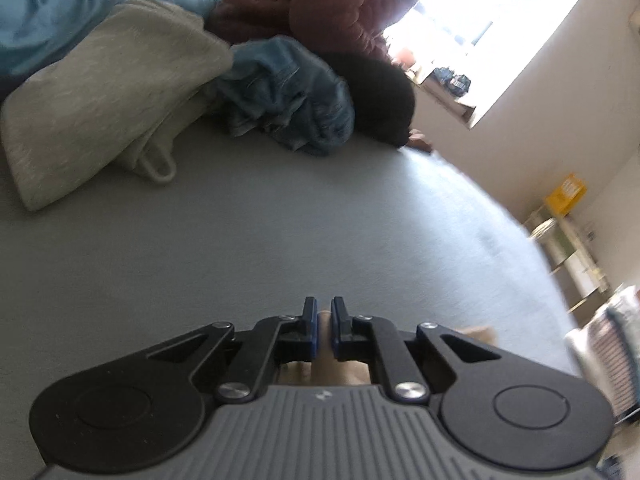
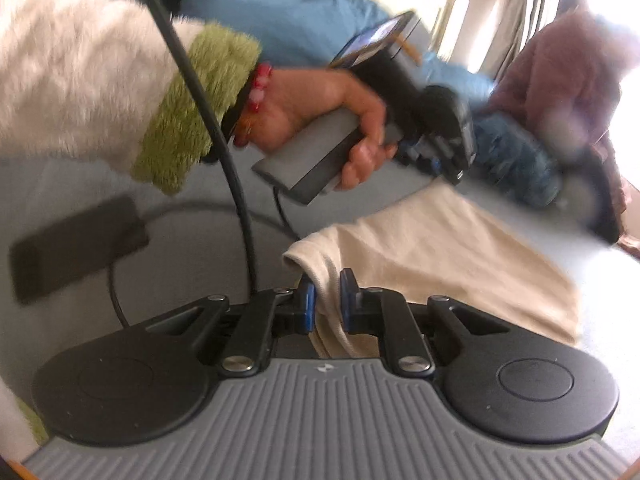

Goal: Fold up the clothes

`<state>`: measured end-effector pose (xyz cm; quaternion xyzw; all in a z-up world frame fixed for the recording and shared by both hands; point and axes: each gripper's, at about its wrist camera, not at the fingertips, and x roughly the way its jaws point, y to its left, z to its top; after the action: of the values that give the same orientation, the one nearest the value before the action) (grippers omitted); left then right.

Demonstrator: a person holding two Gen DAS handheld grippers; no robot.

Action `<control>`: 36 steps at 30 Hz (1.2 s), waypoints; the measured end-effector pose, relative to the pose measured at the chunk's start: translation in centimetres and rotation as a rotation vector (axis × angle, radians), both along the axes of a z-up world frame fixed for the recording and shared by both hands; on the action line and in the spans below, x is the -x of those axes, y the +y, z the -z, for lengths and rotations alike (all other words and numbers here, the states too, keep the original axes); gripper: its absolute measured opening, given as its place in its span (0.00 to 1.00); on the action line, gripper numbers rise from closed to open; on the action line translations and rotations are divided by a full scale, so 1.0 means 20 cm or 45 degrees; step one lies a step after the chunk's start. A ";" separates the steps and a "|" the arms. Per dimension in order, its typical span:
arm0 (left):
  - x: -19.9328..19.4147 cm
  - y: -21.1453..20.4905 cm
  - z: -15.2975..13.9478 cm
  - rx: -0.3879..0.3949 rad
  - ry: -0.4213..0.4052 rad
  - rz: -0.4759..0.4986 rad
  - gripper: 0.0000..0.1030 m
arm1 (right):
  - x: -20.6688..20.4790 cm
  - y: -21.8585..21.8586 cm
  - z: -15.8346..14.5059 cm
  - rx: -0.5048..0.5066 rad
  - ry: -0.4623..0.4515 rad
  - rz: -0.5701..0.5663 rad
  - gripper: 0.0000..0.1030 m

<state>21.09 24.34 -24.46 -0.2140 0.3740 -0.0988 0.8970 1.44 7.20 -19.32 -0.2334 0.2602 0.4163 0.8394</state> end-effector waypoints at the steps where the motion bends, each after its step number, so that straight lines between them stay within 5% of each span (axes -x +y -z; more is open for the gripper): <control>1: 0.00 -0.01 0.03 -0.026 0.010 0.000 0.09 | 0.00 0.00 0.00 -0.001 0.025 0.010 0.17; 5: 0.07 0.01 -0.01 -0.084 -0.041 -0.044 0.36 | -0.02 -0.06 -0.06 -0.069 0.132 0.048 0.30; 9: 0.16 -0.03 -0.17 -0.243 -0.159 0.009 0.38 | -0.10 -0.34 -0.22 -0.320 0.289 0.203 0.49; 11: 0.15 -0.11 -0.25 -0.263 -0.198 0.126 0.48 | -0.17 -0.51 -0.28 -0.437 0.324 0.346 0.56; 14: 0.07 -0.27 -0.32 -0.267 -0.192 0.319 0.64 | -0.32 -0.78 -0.24 -0.620 0.435 0.677 0.67; 16: -0.01 -0.42 -0.32 -0.270 -0.160 0.413 0.64 | -0.42 -0.91 -0.13 -0.693 0.600 0.874 0.67; 19: -0.15 -0.66 -0.29 -0.303 -0.117 0.519 0.64 | -0.45 -1.01 0.04 -0.759 0.802 0.986 0.63; 21: -0.25 -0.78 -0.24 -0.322 -0.031 0.571 0.63 | -0.44 -1.03 0.13 -0.786 0.894 1.007 0.50; 24: -0.34 -0.87 -0.16 -0.293 0.077 0.618 0.44 | -0.43 -1.06 0.20 -0.825 1.000 1.020 0.35; 26: -0.38 -0.85 -0.13 -0.216 0.105 0.611 0.02 | -0.43 -1.08 0.22 -0.836 1.008 1.028 0.24; 31: -0.40 -0.73 -0.11 0.008 0.096 0.469 0.01 | -0.39 -1.12 0.23 -0.862 1.041 1.038 0.11; 36: -0.44 -0.70 -0.09 0.075 0.118 0.464 0.01 | -0.36 -1.12 0.22 -0.826 1.016 1.023 0.06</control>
<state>29.98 10.25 -22.62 -0.1733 0.4442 -0.2607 0.8395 8.55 -15.26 -23.71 0.3198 0.4798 0.1821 0.7964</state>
